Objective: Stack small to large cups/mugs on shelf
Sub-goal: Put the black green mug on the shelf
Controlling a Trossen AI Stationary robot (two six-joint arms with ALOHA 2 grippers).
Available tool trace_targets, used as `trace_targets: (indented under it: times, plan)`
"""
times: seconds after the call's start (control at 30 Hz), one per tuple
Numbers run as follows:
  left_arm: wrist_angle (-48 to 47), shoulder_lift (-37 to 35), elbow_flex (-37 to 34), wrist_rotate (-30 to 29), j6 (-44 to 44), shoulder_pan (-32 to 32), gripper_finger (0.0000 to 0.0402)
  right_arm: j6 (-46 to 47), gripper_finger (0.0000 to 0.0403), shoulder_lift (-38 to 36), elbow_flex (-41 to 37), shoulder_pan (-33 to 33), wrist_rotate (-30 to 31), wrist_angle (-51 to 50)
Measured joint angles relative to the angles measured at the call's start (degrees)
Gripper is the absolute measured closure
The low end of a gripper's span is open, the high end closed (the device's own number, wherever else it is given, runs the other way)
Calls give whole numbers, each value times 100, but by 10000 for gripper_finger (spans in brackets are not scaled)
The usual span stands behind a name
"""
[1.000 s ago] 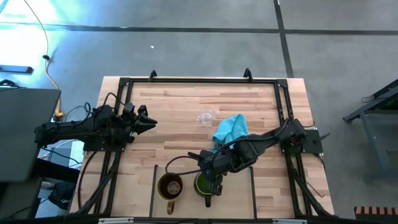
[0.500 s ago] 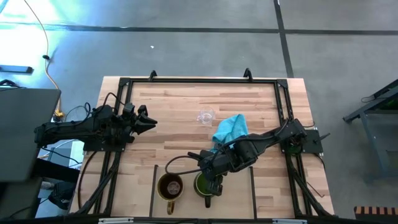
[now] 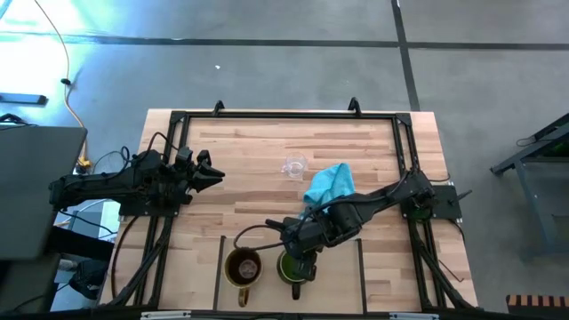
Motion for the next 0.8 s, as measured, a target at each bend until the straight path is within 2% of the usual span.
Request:
trace_targets:
  times: [0.8]
  plan:
    - [-2,1,0,19,1,-1,316,-392,269,0,9,-49,81,7]
